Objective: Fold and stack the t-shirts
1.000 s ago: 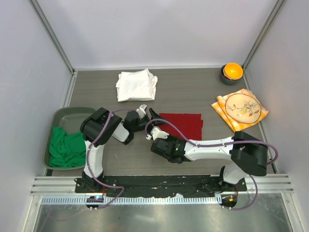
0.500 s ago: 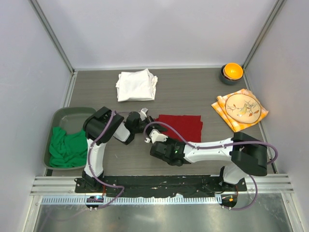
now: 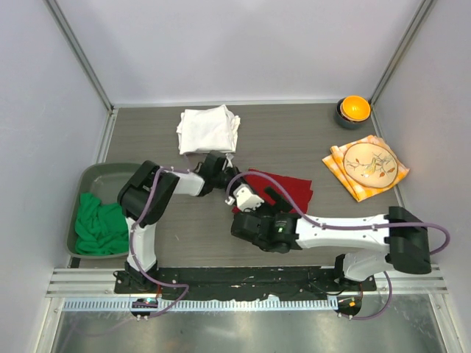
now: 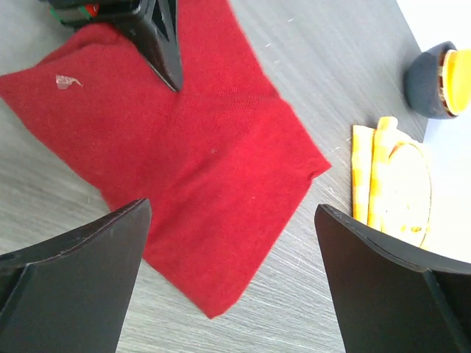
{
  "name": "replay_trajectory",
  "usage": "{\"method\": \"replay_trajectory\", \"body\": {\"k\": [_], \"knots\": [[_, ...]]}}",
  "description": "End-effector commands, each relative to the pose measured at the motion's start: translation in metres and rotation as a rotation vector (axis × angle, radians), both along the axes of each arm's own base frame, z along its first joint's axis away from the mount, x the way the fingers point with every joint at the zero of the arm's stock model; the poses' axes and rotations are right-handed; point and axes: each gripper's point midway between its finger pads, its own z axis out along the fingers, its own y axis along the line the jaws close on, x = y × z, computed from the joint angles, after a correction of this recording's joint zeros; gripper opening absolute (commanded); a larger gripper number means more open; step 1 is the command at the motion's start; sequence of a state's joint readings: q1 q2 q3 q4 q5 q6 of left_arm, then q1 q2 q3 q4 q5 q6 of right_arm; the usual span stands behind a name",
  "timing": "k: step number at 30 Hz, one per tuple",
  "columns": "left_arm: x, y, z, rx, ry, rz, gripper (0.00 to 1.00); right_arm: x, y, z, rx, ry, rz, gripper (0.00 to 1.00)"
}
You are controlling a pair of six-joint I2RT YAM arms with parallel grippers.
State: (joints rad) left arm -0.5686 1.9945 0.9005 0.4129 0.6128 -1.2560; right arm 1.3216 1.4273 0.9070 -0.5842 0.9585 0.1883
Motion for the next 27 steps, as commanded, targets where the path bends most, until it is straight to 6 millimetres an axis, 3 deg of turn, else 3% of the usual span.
{"method": "replay_trajectory", "body": {"k": [1,3,4,6,7,9,10,12,13,14,15,16,17,18,20,22,27], "knots": [[0.025,0.011,0.029,0.172,-0.090,-0.056,0.00,0.012,-0.012,0.061,0.204,-0.164,-0.142,1.00],[0.034,0.012,0.039,0.197,-0.092,-0.065,0.00,0.015,-0.019,0.065,0.235,-0.173,-0.179,1.00],[0.052,0.007,0.061,0.190,-0.161,-0.072,0.00,0.017,-0.021,0.064,0.249,-0.172,-0.199,1.00],[0.063,0.007,0.068,0.222,-0.161,-0.089,0.00,0.022,-0.029,0.063,0.255,-0.178,-0.243,1.00],[0.081,0.002,0.091,0.212,-0.233,-0.094,0.00,0.024,-0.031,0.061,0.263,-0.177,-0.266,1.00],[0.090,0.003,0.088,0.246,-0.223,-0.103,0.00,0.027,-0.034,0.060,0.281,-0.181,-0.296,1.00],[0.106,-0.001,0.108,0.235,-0.289,-0.105,0.00,0.027,-0.032,0.055,0.293,-0.164,-0.299,1.00],[0.116,-0.003,0.103,0.256,-0.284,-0.123,0.00,0.028,-0.031,0.052,0.301,-0.164,-0.304,1.00],[0.125,-0.004,0.107,0.250,-0.305,-0.119,0.00,0.028,-0.028,0.049,0.312,-0.157,-0.304,1.00],[0.138,-0.008,0.125,0.231,-0.345,-0.112,0.00,0.028,-0.028,0.046,0.324,-0.155,-0.313,1.00],[0.146,-0.008,0.114,0.237,-0.332,-0.119,0.00,0.029,-0.027,0.045,0.339,-0.155,-0.322,1.00],[0.152,-0.008,0.116,0.243,-0.342,-0.122,0.00,0.030,-0.024,0.041,0.356,-0.145,-0.330,1.00],[0.163,-0.010,0.130,0.233,-0.373,-0.119,0.00,0.030,-0.024,0.038,0.372,-0.139,-0.341,1.00],[0.169,-0.008,0.118,0.244,-0.351,-0.122,0.00,0.032,-0.023,0.037,0.387,-0.140,-0.354,1.00],[0.183,-0.007,0.128,0.242,-0.375,-0.121,0.00,0.032,-0.021,0.034,0.404,-0.126,-0.355,1.00],[0.196,0.000,0.120,0.240,-0.360,-0.109,0.00,0.032,-0.020,0.032,0.417,-0.123,-0.359,1.00],[0.223,0.017,0.140,0.183,-0.410,-0.063,0.00,0.031,-0.018,0.020,0.439,-0.094,-0.357,1.00]]}}
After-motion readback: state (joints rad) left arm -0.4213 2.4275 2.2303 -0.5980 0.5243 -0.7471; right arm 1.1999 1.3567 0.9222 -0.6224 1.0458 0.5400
